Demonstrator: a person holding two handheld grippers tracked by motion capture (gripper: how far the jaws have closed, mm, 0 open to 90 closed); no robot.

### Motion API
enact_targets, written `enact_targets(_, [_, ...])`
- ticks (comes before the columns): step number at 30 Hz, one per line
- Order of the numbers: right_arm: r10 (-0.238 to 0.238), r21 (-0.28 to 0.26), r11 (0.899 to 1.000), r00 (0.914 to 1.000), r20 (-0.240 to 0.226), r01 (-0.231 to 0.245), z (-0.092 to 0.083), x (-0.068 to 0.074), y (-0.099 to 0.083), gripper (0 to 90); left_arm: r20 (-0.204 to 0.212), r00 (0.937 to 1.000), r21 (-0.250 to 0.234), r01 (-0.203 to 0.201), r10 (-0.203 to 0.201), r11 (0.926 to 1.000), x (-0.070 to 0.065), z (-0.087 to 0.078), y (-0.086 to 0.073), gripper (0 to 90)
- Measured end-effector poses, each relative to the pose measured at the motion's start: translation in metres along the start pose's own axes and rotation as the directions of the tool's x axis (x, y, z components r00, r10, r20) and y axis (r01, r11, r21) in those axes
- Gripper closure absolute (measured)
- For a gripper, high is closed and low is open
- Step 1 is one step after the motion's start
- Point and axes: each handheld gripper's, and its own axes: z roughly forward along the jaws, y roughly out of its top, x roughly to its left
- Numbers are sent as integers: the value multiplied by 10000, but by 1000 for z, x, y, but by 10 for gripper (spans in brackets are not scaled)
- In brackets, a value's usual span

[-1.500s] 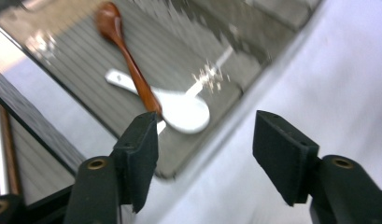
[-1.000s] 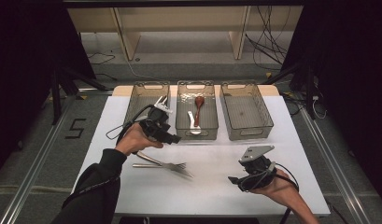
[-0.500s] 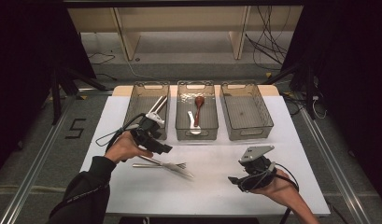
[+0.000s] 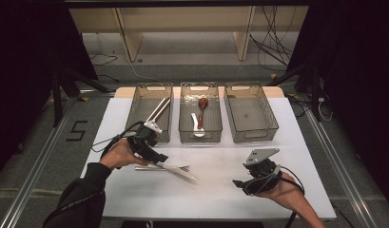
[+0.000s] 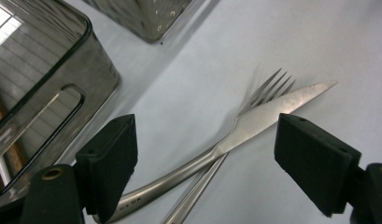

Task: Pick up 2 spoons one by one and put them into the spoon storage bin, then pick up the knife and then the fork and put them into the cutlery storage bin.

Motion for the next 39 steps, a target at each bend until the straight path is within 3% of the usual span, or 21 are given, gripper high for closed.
enact_targets(18, [-9,35,10000,10000,-24,9,1,0,0,304,-219,9987,754,-432,450,9962,4,6,-14,192])
enact_targets(28, [6,63,10000,10000,-18,-6,0,1,0,304,-292,9990,1092,-318,352,9935,10,18,-22,192])
enact_targets(33, [-8,42,10000,10000,-41,8,1,0,0,304,-298,9979,1348,-523,568,9895,10,23,-22,192])
enact_targets(39, [-12,37,10000,10000,-27,12,1,0,0,304,-303,9981,1440,-489,538,9884,14,28,-25,192])
